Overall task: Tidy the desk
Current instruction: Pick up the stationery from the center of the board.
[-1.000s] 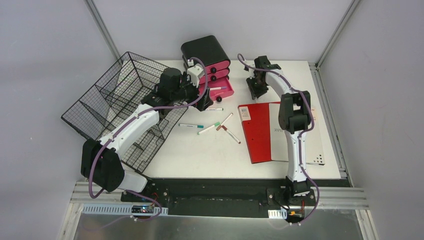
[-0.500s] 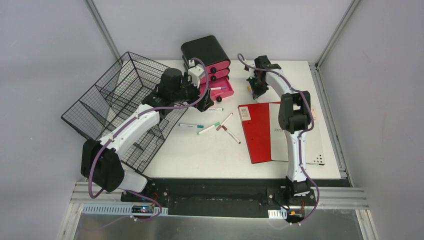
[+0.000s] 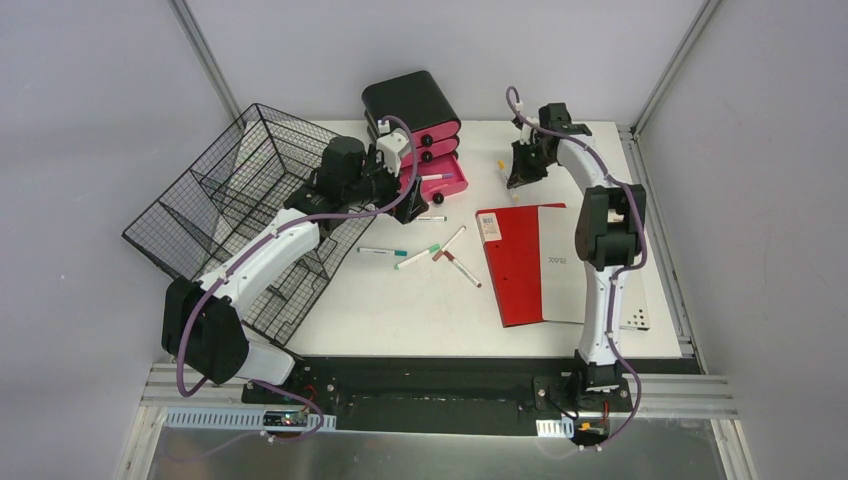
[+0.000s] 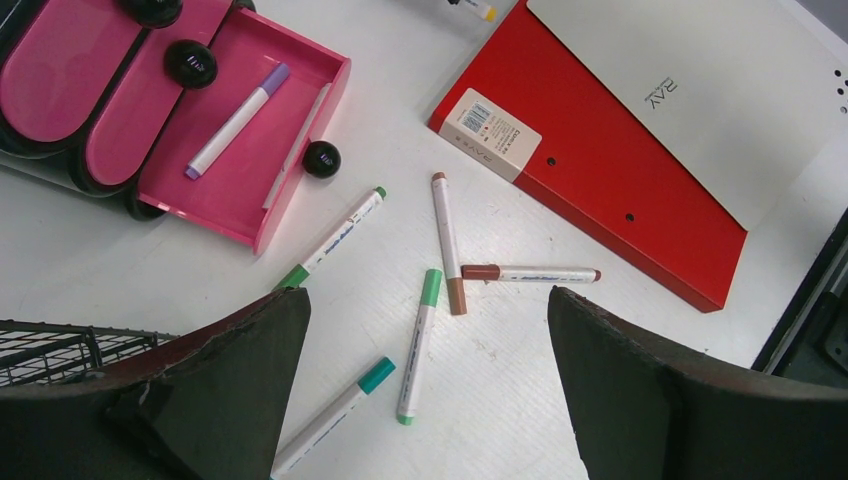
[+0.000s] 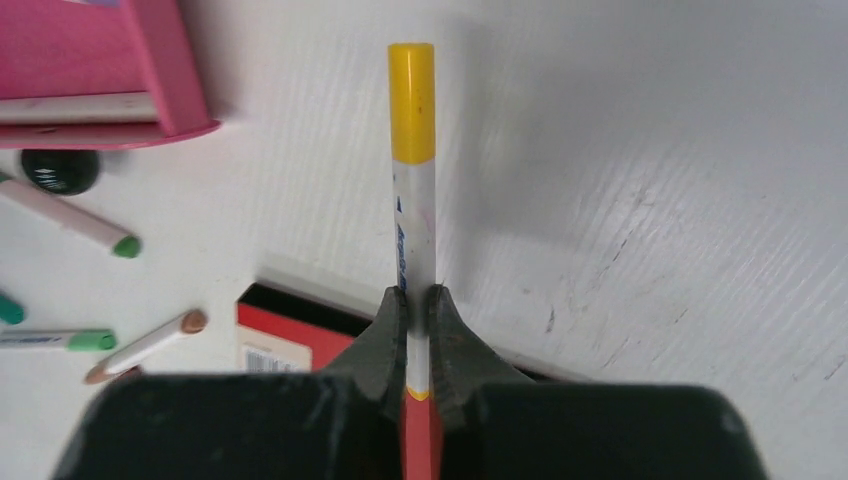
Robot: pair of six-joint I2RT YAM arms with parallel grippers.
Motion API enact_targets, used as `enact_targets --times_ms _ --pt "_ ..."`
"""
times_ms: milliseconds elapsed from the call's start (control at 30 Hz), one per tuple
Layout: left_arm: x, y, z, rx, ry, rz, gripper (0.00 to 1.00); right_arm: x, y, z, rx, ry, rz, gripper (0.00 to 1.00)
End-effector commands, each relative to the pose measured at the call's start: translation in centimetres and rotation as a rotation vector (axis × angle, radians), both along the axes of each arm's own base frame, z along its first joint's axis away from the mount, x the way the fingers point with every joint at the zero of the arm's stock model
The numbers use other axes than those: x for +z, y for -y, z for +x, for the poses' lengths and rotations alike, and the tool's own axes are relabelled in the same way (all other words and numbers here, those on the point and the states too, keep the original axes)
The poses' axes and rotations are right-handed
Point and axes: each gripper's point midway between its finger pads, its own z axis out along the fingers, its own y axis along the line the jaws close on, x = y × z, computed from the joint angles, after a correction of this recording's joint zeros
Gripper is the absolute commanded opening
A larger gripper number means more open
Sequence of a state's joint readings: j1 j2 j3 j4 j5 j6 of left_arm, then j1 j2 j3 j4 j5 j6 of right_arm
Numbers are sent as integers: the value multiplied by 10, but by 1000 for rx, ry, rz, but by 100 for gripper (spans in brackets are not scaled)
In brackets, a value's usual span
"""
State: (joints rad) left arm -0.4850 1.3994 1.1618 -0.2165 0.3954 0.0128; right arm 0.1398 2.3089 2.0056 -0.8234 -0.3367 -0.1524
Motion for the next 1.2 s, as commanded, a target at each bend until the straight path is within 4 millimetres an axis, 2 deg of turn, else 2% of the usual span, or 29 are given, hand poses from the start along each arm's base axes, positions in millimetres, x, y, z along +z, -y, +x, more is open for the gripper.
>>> enact_targets --times_ms 0,167,300,467,633,733,900,1167 --pt "19 5 -5 -25 47 -44 92 79 -24 -2 5 125 197 0" --pt "20 11 -8 -62 46 -64 92 106 -37 -30 35 113 338 0" --pt "23 20 -14 -93 8 -120 92 125 -53 -65 93 84 481 0" --pt "27 31 -22 -149 -9 -188 92 153 -67 -108 214 68 654 0" --pt "31 39 -27 -195 -29 -233 93 187 -72 -144 372 118 825 0" --pt "32 42 -32 -223 -48 -252 93 197 -70 -155 420 145 867 0" --pt "48 49 -37 -261 -34 -321 92 209 -70 -168 462 142 951 0" --pt "62 64 -37 -214 -162 -572 92 213 -72 -170 498 193 946 0"
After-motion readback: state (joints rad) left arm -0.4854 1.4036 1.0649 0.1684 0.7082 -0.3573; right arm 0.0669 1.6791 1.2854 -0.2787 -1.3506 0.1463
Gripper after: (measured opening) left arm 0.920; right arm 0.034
